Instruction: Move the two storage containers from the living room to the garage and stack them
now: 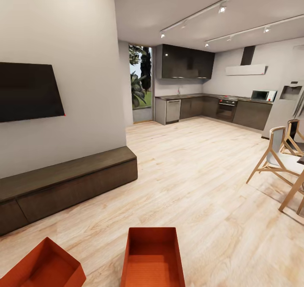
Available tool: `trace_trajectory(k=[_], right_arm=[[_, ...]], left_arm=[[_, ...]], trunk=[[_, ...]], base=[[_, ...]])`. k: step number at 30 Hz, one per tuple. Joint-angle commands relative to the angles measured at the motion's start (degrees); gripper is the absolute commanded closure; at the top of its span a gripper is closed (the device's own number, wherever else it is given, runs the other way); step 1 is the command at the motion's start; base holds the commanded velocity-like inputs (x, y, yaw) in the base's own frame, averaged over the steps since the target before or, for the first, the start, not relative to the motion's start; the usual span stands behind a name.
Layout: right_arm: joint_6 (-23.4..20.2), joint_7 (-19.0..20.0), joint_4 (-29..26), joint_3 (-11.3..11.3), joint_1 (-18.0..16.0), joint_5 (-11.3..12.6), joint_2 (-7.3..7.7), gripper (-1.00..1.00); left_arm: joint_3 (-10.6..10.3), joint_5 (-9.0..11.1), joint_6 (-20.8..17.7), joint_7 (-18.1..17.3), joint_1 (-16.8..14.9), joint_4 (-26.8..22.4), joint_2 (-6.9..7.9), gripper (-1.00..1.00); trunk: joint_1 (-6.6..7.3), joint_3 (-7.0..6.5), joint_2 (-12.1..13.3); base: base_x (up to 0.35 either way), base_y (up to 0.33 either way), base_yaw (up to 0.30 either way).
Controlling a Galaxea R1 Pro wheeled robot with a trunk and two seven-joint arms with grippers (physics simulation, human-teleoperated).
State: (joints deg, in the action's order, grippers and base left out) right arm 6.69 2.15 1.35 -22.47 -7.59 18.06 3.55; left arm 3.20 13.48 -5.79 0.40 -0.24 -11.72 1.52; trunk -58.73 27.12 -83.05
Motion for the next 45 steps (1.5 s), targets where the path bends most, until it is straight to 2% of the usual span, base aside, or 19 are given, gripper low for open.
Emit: trace_trajectory(k=[1,8,29,45], right_arm=[[0.3,0.2,0.1,-0.4,-0.1,0.6,-0.01,-1.00],[0.4,0.2,0.1,-0.4,-0.1,0.6,-0.03,-1.00],[0.4,0.2,0.1,0.4,-0.1,1.2,-0.03,-1.00],[0.4,0.3,0.1,-0.3,-0.1,0.6,0.00,-1.00]], left_arm=[[0.3,0.2,-0.4,0.0,0.0,-0.1,-0.02,-1.00],[0.4,0.2,-0.4,0.0,0.0,-0.1,-0.02,-1.00],[0.0,0.2,-0.4,0.0,0.0,0.2,0.14,-1.00],[-0.1,-0.1,-0.4,0.0,0.0,0.2,0.19,-1.00]], trunk=[[0.00,0.06,0.0],[0.00,0.28,0.0],[0.00,2.14,0.0],[0.00,3.62,0.0]], base=[[0.000,0.000,0.000],[0.000,0.000,0.000],[0.000,0.000,0.000],[0.000,0.000,0.000]])
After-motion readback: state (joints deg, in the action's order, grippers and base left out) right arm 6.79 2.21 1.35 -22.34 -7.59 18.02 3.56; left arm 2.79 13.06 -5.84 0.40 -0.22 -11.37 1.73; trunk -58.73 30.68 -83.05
